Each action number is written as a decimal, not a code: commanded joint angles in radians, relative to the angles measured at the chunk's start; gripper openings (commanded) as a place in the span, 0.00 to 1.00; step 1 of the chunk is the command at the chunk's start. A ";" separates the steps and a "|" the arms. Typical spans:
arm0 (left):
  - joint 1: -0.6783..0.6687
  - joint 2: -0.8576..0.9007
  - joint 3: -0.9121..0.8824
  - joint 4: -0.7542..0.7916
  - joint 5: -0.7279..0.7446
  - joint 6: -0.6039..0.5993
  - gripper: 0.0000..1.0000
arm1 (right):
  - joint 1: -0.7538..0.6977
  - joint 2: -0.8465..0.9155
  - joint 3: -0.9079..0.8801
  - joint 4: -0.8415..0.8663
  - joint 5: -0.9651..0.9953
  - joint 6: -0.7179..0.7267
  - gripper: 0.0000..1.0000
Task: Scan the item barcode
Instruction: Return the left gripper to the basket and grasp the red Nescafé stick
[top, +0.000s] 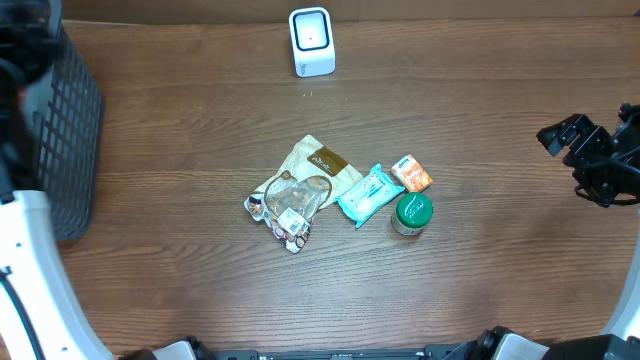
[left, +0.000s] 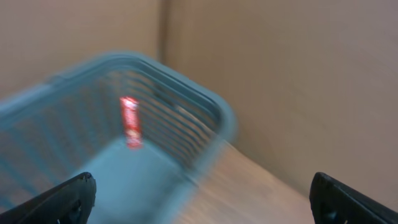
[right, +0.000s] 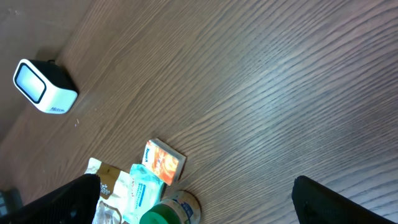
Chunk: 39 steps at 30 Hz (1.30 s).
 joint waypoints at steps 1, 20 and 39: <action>0.126 0.073 0.016 0.061 0.078 0.085 1.00 | -0.003 0.000 0.021 0.004 0.000 0.007 1.00; 0.283 0.621 0.017 0.372 0.200 0.216 0.93 | -0.003 0.000 0.021 0.004 0.000 0.007 1.00; 0.272 0.930 0.034 0.752 0.201 0.261 0.86 | -0.003 0.000 0.021 0.004 0.000 0.007 1.00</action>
